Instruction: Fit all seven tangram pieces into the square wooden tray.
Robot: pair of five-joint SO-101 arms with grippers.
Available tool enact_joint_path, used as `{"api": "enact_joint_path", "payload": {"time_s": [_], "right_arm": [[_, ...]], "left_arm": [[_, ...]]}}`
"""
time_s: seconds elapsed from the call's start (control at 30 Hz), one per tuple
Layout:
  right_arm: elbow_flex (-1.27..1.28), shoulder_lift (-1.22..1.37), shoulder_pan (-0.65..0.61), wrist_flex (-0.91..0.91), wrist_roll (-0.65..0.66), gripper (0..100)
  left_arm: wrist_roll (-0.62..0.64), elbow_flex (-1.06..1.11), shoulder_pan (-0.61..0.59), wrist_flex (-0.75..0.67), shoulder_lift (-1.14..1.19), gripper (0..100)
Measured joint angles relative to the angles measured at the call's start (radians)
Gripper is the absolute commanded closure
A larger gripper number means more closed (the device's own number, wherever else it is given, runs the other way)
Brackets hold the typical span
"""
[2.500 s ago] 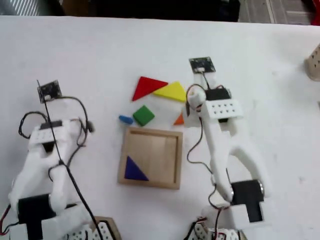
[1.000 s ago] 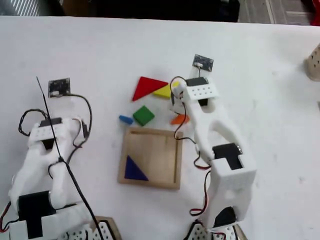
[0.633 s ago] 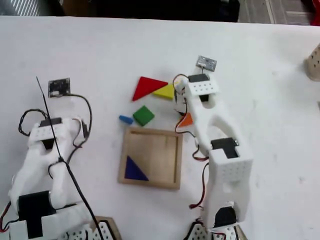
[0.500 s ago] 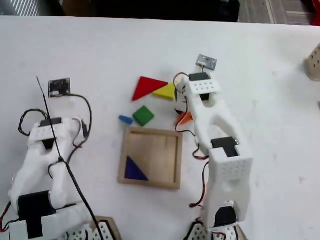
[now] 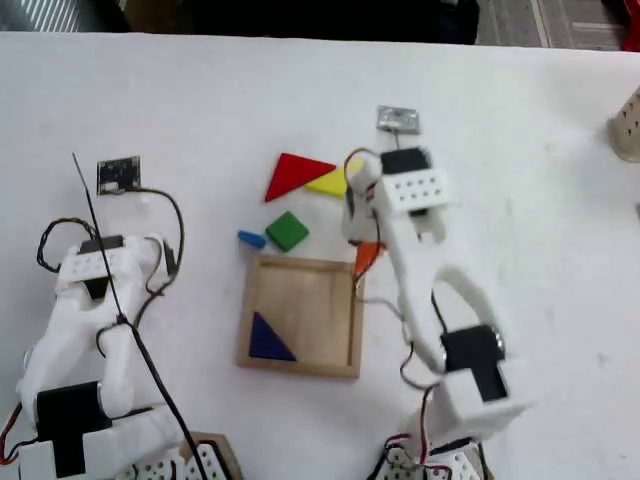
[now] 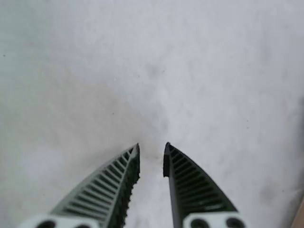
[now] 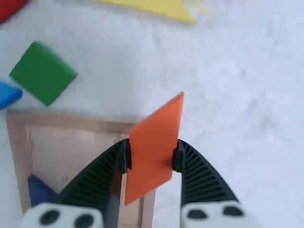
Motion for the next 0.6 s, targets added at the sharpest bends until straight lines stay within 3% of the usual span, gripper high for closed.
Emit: {"api": "enact_joint_path", "payload": {"time_s": [0.27, 0.6], "right_arm": [[0.466, -0.264, -0.218, -0.276, 0.146, 97.8], [0.522, -0.222, -0.333, -0.338, 0.204, 97.6]], "left_arm": [[0.0, 0.0, 0.0, 0.0, 0.0, 90], [0.0, 0.0, 0.0, 0.0, 0.0, 90]]}}
